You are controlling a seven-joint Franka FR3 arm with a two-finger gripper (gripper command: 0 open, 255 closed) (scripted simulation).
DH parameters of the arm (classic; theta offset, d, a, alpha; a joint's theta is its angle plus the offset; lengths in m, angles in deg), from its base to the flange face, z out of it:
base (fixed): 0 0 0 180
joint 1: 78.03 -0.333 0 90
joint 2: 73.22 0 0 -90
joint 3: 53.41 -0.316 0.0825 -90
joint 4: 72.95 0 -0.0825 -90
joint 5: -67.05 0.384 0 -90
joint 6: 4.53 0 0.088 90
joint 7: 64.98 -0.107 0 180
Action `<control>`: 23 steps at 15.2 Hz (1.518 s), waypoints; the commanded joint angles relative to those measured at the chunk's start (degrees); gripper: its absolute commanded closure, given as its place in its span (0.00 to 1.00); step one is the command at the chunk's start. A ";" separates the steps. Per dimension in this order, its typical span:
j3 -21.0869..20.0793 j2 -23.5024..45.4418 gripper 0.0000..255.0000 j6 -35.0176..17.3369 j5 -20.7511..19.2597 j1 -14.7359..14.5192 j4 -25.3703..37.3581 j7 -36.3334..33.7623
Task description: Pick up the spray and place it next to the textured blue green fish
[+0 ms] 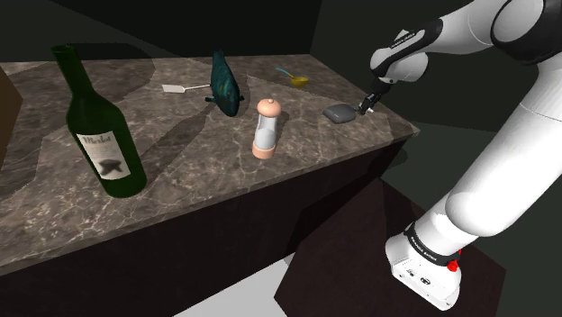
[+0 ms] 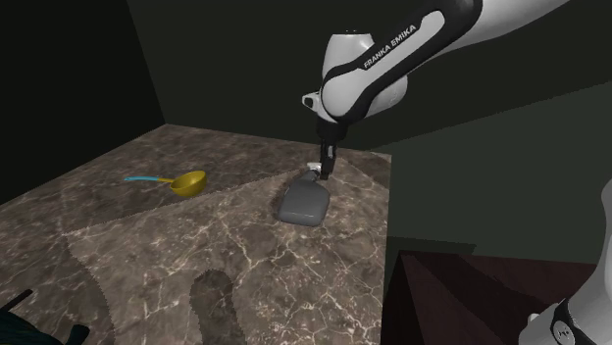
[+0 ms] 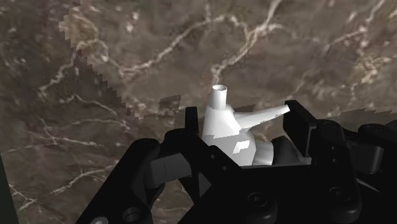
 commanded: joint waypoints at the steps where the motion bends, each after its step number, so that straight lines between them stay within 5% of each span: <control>1: 0.23 -1.04 1.00 1.40 -0.97 -0.25 0.52 -0.73; 23: 0.65 -9.71 1.00 17.50 -7.62 -1.23 9.29 -5.28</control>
